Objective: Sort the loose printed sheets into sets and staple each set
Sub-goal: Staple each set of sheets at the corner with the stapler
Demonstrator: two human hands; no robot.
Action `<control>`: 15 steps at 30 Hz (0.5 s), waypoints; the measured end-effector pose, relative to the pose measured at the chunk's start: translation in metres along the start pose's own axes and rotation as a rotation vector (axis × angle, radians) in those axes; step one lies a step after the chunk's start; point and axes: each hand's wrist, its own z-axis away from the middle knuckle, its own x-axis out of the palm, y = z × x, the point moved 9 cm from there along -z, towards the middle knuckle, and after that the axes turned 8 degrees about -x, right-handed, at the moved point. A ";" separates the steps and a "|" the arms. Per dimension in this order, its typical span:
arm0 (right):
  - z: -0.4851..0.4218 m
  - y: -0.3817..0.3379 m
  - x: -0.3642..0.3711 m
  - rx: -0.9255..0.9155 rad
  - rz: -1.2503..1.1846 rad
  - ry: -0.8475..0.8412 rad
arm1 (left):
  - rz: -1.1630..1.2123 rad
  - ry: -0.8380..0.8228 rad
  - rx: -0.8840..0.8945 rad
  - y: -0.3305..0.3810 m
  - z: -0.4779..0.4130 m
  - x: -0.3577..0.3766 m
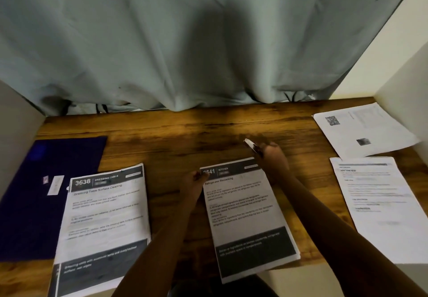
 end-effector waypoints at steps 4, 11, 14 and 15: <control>0.026 0.046 0.007 0.182 0.027 0.014 | 0.000 0.027 -0.001 -0.001 -0.003 -0.002; 0.045 0.063 0.017 0.291 0.030 0.020 | 0.049 0.058 -0.069 -0.010 -0.015 -0.020; 0.047 0.060 0.020 0.303 0.060 0.013 | 0.030 0.083 -0.050 -0.005 -0.010 -0.029; 0.049 0.058 0.017 0.303 0.090 0.033 | 0.029 0.089 -0.039 -0.004 -0.008 -0.031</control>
